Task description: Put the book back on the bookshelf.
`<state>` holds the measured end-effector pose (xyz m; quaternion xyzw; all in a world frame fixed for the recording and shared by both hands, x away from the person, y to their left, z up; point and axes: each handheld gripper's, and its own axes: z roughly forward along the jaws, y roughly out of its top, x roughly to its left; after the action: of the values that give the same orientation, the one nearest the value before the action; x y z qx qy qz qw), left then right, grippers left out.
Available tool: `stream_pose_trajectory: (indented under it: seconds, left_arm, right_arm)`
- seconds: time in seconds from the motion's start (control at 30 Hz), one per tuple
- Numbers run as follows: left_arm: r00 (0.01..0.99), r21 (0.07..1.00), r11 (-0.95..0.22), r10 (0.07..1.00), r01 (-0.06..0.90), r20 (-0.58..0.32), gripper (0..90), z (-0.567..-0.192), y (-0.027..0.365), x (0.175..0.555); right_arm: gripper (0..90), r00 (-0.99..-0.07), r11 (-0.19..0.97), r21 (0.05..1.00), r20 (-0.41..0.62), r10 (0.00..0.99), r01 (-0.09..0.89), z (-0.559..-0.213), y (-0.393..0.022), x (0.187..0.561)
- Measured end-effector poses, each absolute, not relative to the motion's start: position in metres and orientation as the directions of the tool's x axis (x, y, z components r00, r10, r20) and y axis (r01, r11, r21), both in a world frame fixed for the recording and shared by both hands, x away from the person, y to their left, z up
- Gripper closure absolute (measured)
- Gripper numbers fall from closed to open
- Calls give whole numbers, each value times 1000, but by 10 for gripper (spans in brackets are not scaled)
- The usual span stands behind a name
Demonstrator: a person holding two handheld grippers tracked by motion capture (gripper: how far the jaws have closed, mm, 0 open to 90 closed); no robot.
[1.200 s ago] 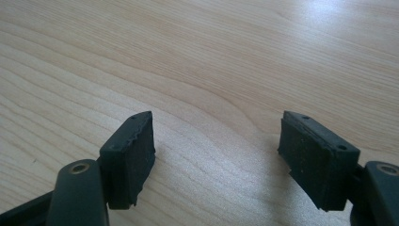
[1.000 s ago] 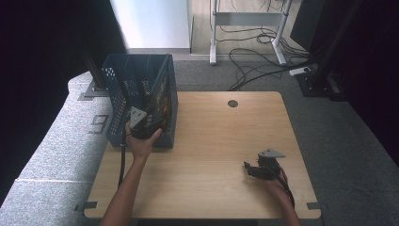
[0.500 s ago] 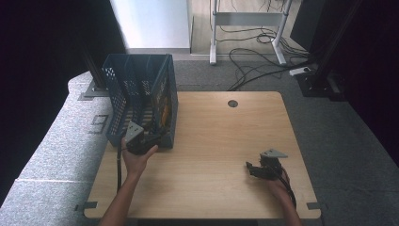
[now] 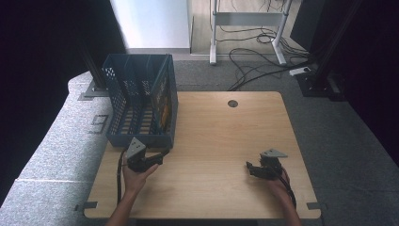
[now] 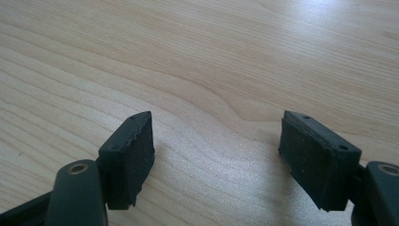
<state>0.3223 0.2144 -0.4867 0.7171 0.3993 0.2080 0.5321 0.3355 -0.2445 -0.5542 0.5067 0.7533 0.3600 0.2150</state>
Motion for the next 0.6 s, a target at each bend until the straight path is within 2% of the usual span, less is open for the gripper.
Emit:
stream_pose_trajectory:
  seconds: [0.43,0.6]
  left_arm:
    - [619,894,-157,770,420,-155,316,-515,218,310]
    - [612,892,-140,772,430,-174,318,-520,220,309]
  right_arm:
    - [262,-392,225,759,42,919,611,-554,-245,335]
    - [261,-391,226,759,40,920,610,-554,-245,335]
